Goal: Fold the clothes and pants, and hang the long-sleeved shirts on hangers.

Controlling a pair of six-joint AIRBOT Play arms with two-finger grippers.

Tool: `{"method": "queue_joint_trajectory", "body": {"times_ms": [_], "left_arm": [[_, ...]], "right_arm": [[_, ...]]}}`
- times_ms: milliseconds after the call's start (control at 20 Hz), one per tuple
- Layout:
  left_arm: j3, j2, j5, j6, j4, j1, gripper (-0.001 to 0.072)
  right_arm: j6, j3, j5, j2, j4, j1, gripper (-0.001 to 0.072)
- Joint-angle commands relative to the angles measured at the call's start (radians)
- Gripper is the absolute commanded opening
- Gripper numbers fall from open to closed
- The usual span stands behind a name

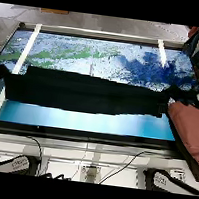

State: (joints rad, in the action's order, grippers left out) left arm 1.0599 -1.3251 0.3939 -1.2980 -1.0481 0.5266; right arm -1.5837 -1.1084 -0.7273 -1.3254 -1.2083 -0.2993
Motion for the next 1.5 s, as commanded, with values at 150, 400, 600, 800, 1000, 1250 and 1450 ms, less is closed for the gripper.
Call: {"method": "queue_joint_trajectory", "body": {"times_ms": [150,400,600,800,1000,1250,1450], "left_arm": [[0.063,-0.207,-0.265,-0.138,0.002,-0.116,0.0052],[0.063,-0.162,-0.208,-0.108,-0.088,-0.122,0.0708],[0.062,-0.052,0.205,-0.109,-0.273,-0.025,0.0696],[0.039,-0.031,0.609,-0.135,-0.275,0.131,0.0589],[-0.105,-0.017,0.489,-0.133,-0.058,0.167,0.0605],[-0.175,-0.125,0.263,-0.068,0.269,0.116,0.0699],[-0.175,-0.229,0.166,0.152,0.562,0.076,0.0698]], "right_arm": [[-0.103,-0.193,0.208,-0.321,0.007,0.068,0.0037],[-0.099,-0.202,0.147,-0.32,-0.001,0.063,0.07],[-0.098,-0.208,0.058,-0.276,-0.027,0.056,0.0692],[-0.055,-0.208,-0.012,-0.267,-0.048,0.056,0.0691],[0.009,-0.208,-0.039,-0.267,-0.053,0.056,0.0691],[0.009,-0.208,-0.039,-0.267,-0.053,0.057,0.0691],[0.009,-0.208,-0.034,-0.267,-0.052,0.057,0.0691]]}}
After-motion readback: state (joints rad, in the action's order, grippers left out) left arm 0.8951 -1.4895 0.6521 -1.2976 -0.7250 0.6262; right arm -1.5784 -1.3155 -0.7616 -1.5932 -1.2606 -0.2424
